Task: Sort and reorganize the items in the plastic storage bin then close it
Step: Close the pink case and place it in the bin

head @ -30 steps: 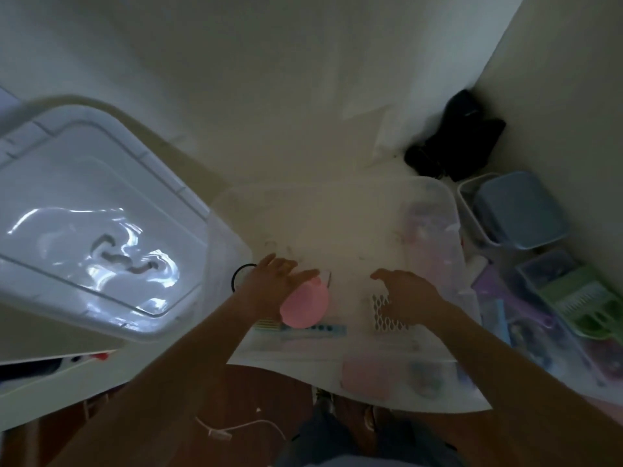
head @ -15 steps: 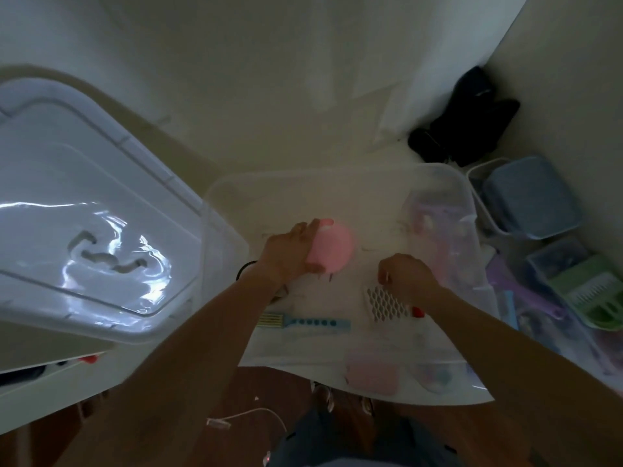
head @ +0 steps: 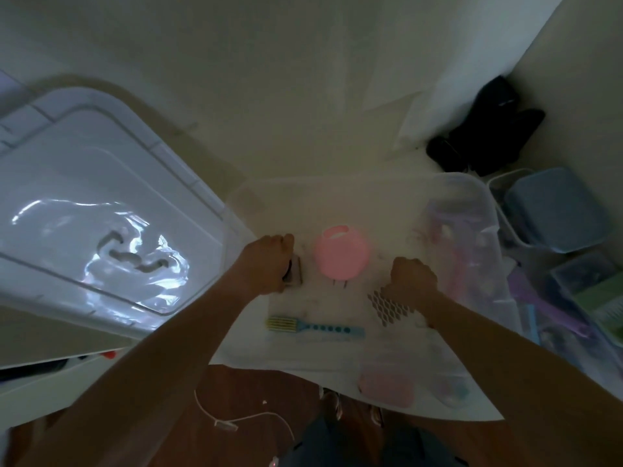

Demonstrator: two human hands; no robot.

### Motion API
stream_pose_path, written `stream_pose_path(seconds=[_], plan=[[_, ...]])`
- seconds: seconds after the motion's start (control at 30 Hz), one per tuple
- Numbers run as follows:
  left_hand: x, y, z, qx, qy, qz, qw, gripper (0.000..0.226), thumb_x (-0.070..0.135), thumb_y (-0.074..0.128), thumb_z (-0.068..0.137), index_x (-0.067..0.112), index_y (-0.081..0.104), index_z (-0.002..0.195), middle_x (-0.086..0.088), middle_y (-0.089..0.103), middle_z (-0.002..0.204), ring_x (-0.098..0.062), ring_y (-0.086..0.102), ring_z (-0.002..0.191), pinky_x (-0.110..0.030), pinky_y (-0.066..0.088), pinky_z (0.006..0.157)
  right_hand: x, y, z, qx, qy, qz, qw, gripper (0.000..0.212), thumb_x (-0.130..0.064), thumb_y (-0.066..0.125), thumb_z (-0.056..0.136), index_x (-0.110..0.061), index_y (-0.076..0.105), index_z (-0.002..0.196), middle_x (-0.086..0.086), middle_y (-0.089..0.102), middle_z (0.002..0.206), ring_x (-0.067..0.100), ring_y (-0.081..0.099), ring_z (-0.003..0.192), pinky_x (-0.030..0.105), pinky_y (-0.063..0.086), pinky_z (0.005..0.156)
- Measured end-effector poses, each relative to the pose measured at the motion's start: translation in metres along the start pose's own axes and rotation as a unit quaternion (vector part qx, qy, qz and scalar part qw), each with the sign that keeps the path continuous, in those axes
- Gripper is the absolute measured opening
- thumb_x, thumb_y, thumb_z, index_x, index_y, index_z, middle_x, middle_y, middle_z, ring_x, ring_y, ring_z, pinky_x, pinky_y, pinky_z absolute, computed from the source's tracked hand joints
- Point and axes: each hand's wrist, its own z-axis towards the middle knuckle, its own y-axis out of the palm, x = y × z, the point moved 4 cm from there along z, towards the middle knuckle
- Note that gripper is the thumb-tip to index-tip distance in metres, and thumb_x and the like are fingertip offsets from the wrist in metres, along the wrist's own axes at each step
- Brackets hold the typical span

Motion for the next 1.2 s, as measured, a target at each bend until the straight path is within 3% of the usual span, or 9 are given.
stream_pose_path(seconds=[0.1, 0.2, 0.33, 0.47, 0.6, 0.73, 0.9, 1.1, 1.2], plan=[[-0.006, -0.009, 0.015, 0.040, 0.002, 0.004, 0.999, 0.066, 0.027, 0.084, 0.068, 0.008, 0.047, 0.120, -0.010, 0.055, 0.115, -0.026, 0.055, 0.103, -0.035, 0.050, 0.080, 0.003, -0.018, 0.011, 0.098, 0.063, 0.079, 0.990, 0.024, -0.009, 0.055, 0.086, -0.005, 0.058, 0.109, 0.017, 0.061, 0.115, 0.034, 0.061, 0.107, 0.035, 0.050, 0.088], [-0.006, -0.011, 0.022, 0.077, 0.009, 0.028, 0.997, 0.064, 0.025, 0.082, 0.069, 0.006, 0.053, 0.122, -0.015, 0.053, 0.120, -0.030, 0.055, 0.106, -0.038, 0.051, 0.084, 0.004, -0.022, 0.015, 0.066, 0.068, 0.103, 0.990, 0.021, -0.013, 0.061, 0.083, -0.006, 0.061, 0.104, 0.016, 0.064, 0.114, 0.033, 0.064, 0.105, 0.035, 0.052, 0.086], [0.007, -0.012, 0.008, 0.203, 0.024, 0.043, 0.978, 0.093, 0.029, 0.085, 0.062, 0.010, 0.046, 0.145, -0.025, 0.055, 0.134, -0.042, 0.054, 0.122, -0.053, 0.043, 0.105, 0.013, -0.038, -0.009, -0.026, -0.067, 0.076, 0.995, 0.062, -0.034, 0.075, 0.080, -0.018, 0.049, 0.134, 0.006, 0.060, 0.125, 0.025, 0.059, 0.112, 0.033, 0.049, 0.091], [0.077, -0.013, -0.027, 0.289, 0.155, -0.015, 0.945, 0.078, 0.050, 0.073, 0.078, 0.021, 0.048, 0.146, -0.020, 0.050, 0.145, -0.040, 0.052, 0.127, -0.053, 0.036, 0.109, 0.038, -0.066, -0.062, 0.000, -0.180, 0.120, 0.976, 0.072, -0.020, 0.082, 0.076, -0.023, 0.046, 0.139, -0.001, 0.056, 0.115, 0.017, 0.057, 0.102, 0.033, 0.050, 0.090], [0.153, 0.016, -0.017, 0.213, 0.301, -0.068, 0.927, 0.046, 0.039, 0.046, 0.095, 0.023, 0.059, 0.136, -0.010, 0.063, 0.134, -0.028, 0.061, 0.122, -0.045, 0.049, 0.103, 0.066, -0.057, -0.077, -0.080, -0.131, 0.108, 0.982, 0.056, -0.007, 0.080, 0.076, -0.018, 0.056, 0.126, 0.005, 0.060, 0.117, 0.023, 0.061, 0.102, 0.033, 0.051, 0.093], [0.202, 0.036, 0.018, 0.125, 0.366, 0.018, 0.922, 0.037, 0.032, 0.065, 0.087, 0.022, 0.068, 0.123, -0.009, 0.070, 0.119, -0.031, 0.066, 0.108, -0.043, 0.053, 0.096, 0.042, -0.031, -0.061, -0.085, -0.143, -0.128, 0.978, 0.042, -0.015, 0.064, 0.088, -0.005, 0.052, 0.127, 0.014, 0.058, 0.127, 0.029, 0.056, 0.114, 0.033, 0.047, 0.094], [0.205, 0.056, 0.039, 0.128, 0.385, 0.107, 0.908, 0.016, 0.025, 0.068, 0.073, 0.027, 0.078, 0.086, -0.001, 0.074, 0.100, -0.026, 0.071, 0.092, -0.038, 0.057, 0.085, 0.035, -0.003, -0.035, -0.104, -0.137, -0.198, 0.965, 0.033, -0.006, 0.056, 0.092, -0.002, 0.056, 0.125, 0.019, 0.055, 0.127, 0.033, 0.057, 0.117, 0.036, 0.046, 0.095], [0.195, 0.058, 0.034, 0.159, 0.349, 0.074, 0.921, 0.023, 0.023, 0.078, 0.062, 0.018, 0.078, 0.084, -0.009, 0.074, 0.107, -0.028, 0.072, 0.090, -0.036, 0.060, 0.076, 0.043, 0.014, -0.027, -0.123, -0.161, -0.242, 0.949, 0.038, -0.011, 0.071, 0.082, -0.005, 0.059, 0.118, 0.016, 0.059, 0.120, 0.032, 0.061, 0.110, 0.035, 0.049, 0.089], [0.191, 0.057, 0.033, 0.110, 0.330, 0.011, 0.937, 0.042, 0.029, 0.079, 0.070, 0.020, 0.074, 0.111, -0.010, 0.064, 0.132, -0.028, 0.066, 0.113, -0.037, 0.055, 0.090, 0.044, 0.016, -0.028, -0.135, -0.157, -0.232, 0.950, 0.040, -0.011, 0.075, 0.077, -0.004, 0.061, 0.114, 0.016, 0.061, 0.117, 0.031, 0.063, 0.107, 0.034, 0.050, 0.085]])
